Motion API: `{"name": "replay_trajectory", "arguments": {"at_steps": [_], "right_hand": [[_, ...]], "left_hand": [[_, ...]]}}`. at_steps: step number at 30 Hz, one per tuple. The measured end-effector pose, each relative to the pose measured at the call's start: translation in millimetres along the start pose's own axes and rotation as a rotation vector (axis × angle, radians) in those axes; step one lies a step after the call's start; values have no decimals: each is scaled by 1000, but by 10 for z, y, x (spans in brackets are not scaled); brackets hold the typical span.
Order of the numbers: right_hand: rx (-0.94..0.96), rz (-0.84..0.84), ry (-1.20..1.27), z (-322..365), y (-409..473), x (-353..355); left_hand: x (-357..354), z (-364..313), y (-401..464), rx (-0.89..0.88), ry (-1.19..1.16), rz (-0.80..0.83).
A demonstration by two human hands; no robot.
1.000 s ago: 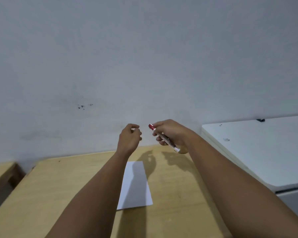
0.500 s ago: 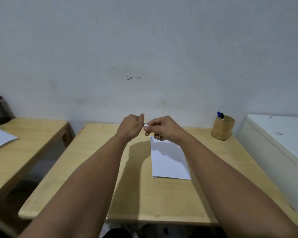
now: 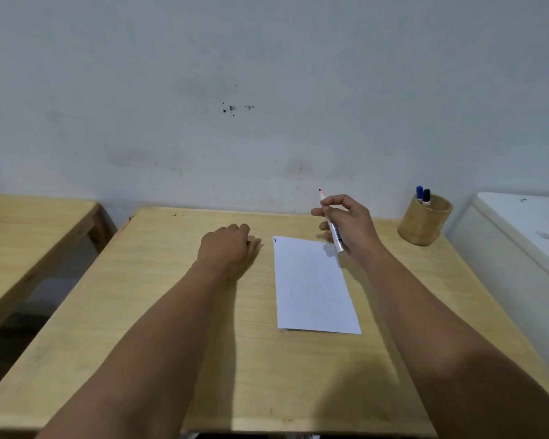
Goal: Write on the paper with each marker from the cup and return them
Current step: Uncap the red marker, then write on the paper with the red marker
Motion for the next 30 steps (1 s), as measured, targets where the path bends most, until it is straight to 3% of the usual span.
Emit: {"name": "replay_trajectory", "arguments": {"at_steps": [5, 8, 11, 14, 17, 21, 30], "right_hand": [[2, -56, 92, 20, 1, 127], [-34, -65, 210, 82, -62, 146], [-176, -73, 466, 142, -158, 127], [-187, -33, 539, 96, -223, 110], [-109, 6, 436, 32, -323, 37], [-81, -79, 252, 47, -425, -86], [42, -85, -77, -137, -337, -526]], "left_hand": [[-8, 80, -29, 79, -15, 45], [85, 54, -118, 105, -79, -66], [225, -101, -239, -79, -173, -241], [280, -338, -467, -354, -205, -149], [202, -451, -707, -424, -162, 69], [61, -396, -898, -388, -120, 210], [-56, -342, -909, -363, -163, 212]]}}
Point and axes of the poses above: each hand's wrist, its own y-axis towards the middle knuckle, its own x-axis out of the back of the hand, z = x × y, the point moved 2 cm from there along y, towards the middle knuckle
